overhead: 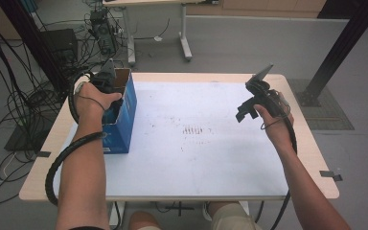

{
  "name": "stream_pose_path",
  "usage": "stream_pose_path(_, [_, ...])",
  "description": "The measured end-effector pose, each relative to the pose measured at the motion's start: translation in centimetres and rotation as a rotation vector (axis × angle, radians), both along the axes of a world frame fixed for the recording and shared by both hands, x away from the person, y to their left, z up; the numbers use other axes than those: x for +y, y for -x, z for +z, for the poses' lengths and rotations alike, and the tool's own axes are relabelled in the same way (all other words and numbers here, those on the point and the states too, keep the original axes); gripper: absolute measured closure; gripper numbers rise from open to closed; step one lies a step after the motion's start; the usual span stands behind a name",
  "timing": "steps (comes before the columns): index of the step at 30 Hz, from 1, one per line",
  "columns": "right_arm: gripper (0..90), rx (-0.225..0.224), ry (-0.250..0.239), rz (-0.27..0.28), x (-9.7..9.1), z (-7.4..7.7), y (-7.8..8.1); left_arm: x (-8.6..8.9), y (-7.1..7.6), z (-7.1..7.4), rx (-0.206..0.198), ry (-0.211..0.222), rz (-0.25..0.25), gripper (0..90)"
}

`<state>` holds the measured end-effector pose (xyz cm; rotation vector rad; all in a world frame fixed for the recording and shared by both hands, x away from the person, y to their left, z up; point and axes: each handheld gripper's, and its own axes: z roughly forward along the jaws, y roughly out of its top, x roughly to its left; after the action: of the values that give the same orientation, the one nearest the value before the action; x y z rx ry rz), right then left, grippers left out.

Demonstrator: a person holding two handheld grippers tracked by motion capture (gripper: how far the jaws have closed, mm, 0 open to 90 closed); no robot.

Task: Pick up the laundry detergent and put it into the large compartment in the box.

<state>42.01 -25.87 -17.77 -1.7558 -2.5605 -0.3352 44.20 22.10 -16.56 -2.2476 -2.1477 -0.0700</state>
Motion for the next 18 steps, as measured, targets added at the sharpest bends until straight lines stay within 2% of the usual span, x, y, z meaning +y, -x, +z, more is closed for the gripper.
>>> stream_pose_path(18, [5.7,-0.002,0.006,0.003,0.09,0.06,-0.03,-0.01,-0.01,-0.02,0.000,0.000,0.002,36.8])
